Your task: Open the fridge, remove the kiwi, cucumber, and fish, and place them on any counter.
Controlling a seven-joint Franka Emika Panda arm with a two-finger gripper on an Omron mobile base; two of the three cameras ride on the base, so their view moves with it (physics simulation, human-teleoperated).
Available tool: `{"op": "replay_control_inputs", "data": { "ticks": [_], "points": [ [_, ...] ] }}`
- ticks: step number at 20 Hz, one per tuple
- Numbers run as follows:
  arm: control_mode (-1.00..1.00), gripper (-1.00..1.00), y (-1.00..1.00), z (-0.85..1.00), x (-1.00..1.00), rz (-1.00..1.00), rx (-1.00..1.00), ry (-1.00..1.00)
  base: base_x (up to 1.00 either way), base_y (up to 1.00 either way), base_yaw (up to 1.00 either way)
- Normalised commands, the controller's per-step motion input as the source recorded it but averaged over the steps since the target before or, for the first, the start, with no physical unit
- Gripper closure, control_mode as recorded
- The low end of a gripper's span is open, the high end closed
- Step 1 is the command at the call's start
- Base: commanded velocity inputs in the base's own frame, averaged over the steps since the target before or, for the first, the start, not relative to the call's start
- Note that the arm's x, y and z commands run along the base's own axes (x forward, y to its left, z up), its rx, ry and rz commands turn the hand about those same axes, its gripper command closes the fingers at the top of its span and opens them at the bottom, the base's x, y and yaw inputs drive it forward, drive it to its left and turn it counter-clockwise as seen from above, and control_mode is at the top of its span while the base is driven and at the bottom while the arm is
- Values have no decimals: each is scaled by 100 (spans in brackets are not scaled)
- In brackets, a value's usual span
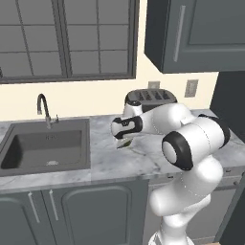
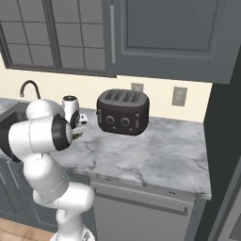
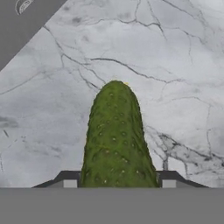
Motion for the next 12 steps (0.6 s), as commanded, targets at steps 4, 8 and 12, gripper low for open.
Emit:
{"op": "replay_control_inputs", "data": {
  "ticks": [4,8,12],
  "points": [
    [-100,100,22,-34,35,0,0,0,0,0,0],
    [-100,-100,24,-43,14,0,0,0,0,0,0],
    [-100,-100,3,-27,3,0,0,0,0,0,0]
  ]
}}
